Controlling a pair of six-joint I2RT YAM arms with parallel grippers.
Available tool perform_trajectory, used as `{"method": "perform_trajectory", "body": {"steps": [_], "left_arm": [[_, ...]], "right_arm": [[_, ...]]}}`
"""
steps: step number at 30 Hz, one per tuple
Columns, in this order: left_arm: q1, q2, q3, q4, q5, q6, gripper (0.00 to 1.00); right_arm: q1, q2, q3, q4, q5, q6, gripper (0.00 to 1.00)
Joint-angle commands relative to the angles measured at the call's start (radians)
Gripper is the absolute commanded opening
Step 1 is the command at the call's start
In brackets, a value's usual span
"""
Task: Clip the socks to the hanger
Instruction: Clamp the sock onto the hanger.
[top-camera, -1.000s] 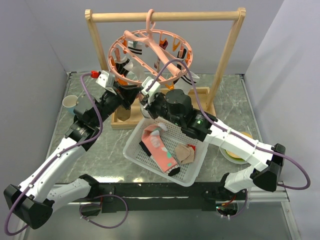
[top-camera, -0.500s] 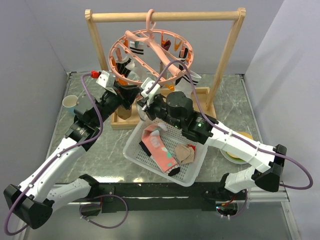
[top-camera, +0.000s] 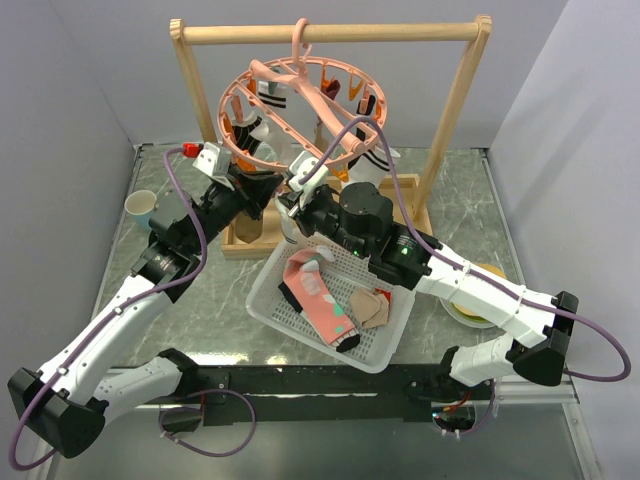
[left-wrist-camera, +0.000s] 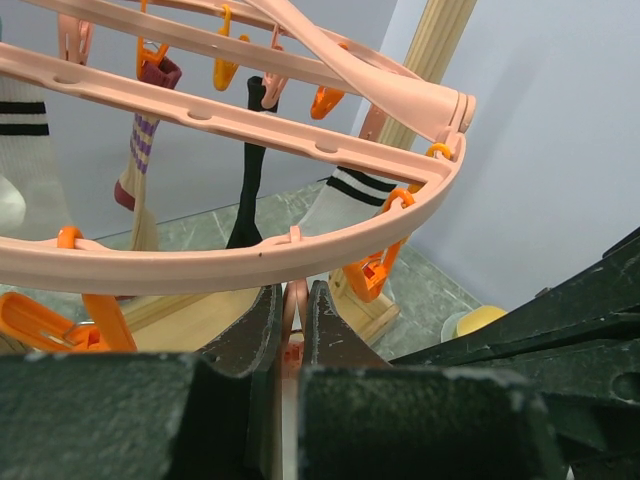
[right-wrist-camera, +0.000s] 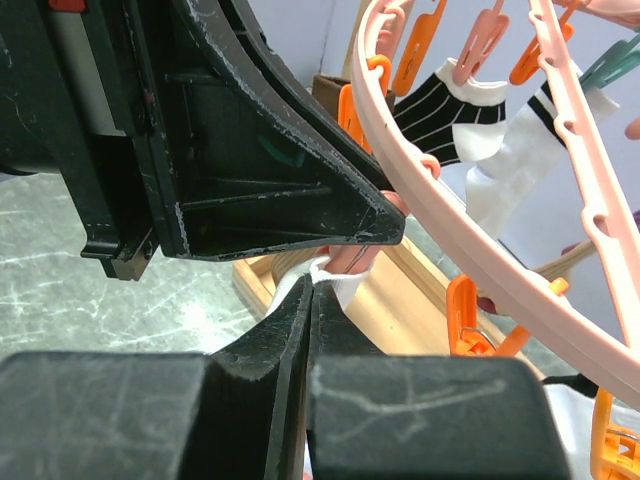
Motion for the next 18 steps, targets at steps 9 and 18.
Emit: {"method": "perform_trajectory", "body": {"steps": [9, 18], "left_arm": [[-0.003, -0.024, -0.012, -0.001, 0.011, 0.01, 0.13], [0.022, -0.053, -0.023, -0.008, 0.017, -0.004, 0.36]], "right_arm": [[0.008, -0.028, 0.015, 0.057, 0.02, -0.015, 0.0], [0.006, -0.035, 0.008, 0.05, 0.042, -0.016, 0.0]]}}
